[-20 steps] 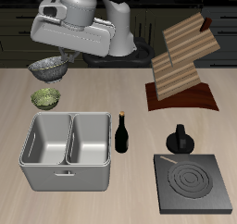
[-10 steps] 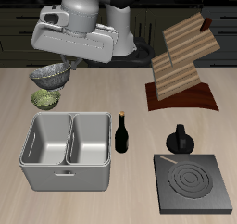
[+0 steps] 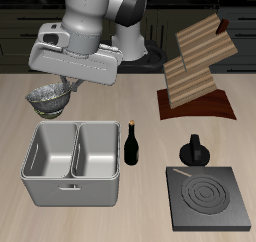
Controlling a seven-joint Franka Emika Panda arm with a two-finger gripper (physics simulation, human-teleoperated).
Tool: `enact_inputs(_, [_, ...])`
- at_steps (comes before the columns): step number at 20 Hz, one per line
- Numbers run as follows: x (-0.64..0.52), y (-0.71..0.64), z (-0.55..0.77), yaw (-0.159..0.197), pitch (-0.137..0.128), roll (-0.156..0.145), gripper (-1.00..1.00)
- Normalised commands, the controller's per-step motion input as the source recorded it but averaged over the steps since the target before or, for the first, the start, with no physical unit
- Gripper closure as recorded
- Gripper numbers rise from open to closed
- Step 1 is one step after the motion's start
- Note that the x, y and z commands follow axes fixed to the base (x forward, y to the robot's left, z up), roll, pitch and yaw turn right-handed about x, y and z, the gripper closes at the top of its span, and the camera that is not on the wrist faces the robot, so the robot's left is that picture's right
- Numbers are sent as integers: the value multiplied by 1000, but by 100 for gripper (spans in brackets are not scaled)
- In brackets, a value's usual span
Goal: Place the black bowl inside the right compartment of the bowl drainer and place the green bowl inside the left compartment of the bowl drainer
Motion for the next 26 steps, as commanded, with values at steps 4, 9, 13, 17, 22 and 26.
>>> enact_inputs(4, [226, -62, -161, 6, 13, -17, 100])
enact_inputs(9, [182, 161, -335, 35, 36, 21, 100])
enact_inputs(13, [54, 215, -377, 13, 47, 41, 100])
enact_inputs(17, [17, 16, -361, -13, 45, 6, 100])
enact_inputs(22, [-50, -114, -262, -6, 43, -46, 100])
enact_inputs(26, [-64, -115, -154, -30, 40, -32, -100])
